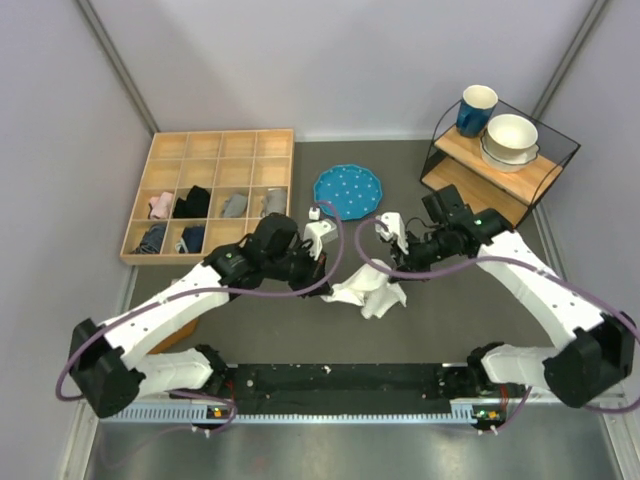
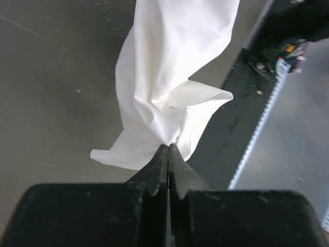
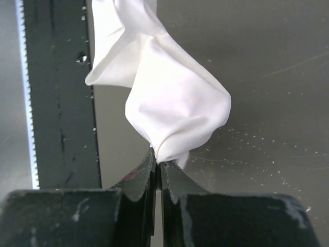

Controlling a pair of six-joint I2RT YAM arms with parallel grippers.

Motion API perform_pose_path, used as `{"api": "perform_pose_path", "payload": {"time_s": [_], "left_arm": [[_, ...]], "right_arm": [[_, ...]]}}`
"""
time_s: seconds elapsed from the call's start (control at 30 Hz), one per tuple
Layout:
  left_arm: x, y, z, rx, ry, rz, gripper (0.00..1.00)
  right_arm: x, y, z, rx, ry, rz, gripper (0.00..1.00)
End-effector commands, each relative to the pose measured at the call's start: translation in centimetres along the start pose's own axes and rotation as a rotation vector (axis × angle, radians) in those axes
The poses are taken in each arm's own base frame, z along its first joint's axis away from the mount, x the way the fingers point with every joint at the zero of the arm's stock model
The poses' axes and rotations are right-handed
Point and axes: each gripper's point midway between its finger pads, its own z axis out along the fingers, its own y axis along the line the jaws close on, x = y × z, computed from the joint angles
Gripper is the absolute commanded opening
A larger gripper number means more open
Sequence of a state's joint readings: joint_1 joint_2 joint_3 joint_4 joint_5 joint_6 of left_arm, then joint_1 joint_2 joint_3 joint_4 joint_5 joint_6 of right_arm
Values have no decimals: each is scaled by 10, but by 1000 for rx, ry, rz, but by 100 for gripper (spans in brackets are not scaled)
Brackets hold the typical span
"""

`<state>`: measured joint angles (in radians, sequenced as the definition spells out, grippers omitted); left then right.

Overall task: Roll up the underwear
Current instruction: Flatten out the underwear at the center of the board.

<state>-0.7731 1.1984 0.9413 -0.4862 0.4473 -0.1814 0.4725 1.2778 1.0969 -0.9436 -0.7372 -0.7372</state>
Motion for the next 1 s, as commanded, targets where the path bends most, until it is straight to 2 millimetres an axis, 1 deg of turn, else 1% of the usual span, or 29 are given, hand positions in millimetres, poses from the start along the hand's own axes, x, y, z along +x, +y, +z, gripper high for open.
{"api": "perform_pose_path", "payload": {"time_s": [0.0,0.03,0.07,0.1,0.17,0.2,0.23,0.27,0.3,0.33,0.37,0.4,0.43,0.47,0.5,0.53,0.57,0.6,0.63,0.67,0.7,0.73,0.77,0.8,0.83,0.87,0.9,0.93,0.97], "left_arm": [[-1,-36,-27,130,-22,-19,0],[-4,-35,-30,114,-42,-25,0],[-9,-23,-28,45,-67,-29,0],[-17,-17,-26,21,-98,-18,0],[-30,6,-17,-13,-110,-53,0],[-37,17,-12,-21,-117,-80,0],[-51,44,1,-52,-121,-140,0],[-59,58,8,-61,-117,-166,0],[-67,73,16,-80,-112,-184,0],[-80,101,35,-112,-80,-218,0],[-86,114,45,-123,-57,-244,0],[-91,133,53,-176,-27,-274,7],[-105,157,71,-209,-8,-283,16],[-102,167,76,-238,27,-307,31],[-101,188,83,-302,38,-322,36],[-115,193,78,-326,8,-308,40],[-120,198,75,-349,-9,-304,45],[-132,198,61,-378,-51,-286,53],[-133,205,52,-429,-70,-271,55],[-140,205,42,-450,-104,-251,57],[-153,199,20,-464,-161,-221,57],[-148,201,10,-497,-167,-200,58],[-153,199,-2,-513,-199,-177,58],[-153,190,-25,-531,-234,-135,59],[-153,190,-39,-570,-260,-120,62],[-152,186,-50,-584,-280,-96,65],[-161,172,-78,-596,-355,-53,69],[-145,172,-81,-603,-334,-34,80],[-140,163,-88,-576,-346,-21,84]], "right_arm": [[-21,34,-23,-36,-54,-132,0],[-19,24,-23,12,-38,-112,0],[-18,19,-21,43,-32,-60,0],[-19,1,-14,94,-37,-51,0],[-8,-30,-7,225,11,52,0],[4,-51,5,275,49,114,0],[6,-88,1,438,70,142,0],[12,-104,5,476,87,192,3],[8,-124,2,525,84,213,5],[21,-148,11,550,120,252,6],[30,-166,4,586,117,305,14],[24,-181,-2,607,101,316,19],[33,-190,3,598,123,344,24],[36,-195,-4,605,122,347,34],[37,-194,-4,594,124,337,39],[30,-185,-9,577,102,304,43],[28,-178,-12,558,96,246,49],[33,-162,-5,495,88,223,51],[33,-153,-4,465,79,182,52],[37,-136,-7,426,85,102,53],[31,-118,0,335,43,46,53],[32,-104,1,263,43,-96,52],[45,-76,6,157,58,-133,53],[43,-48,11,30,5,-202,53],[47,-38,14,-43,1,-401,54],[57,-23,20,-106,7,-438,57],[61,-9,27,-162,29,-480,57],[65,-5,31,-184,51,-507,57],[68,-1,36,-205,75,-514,57]]}}
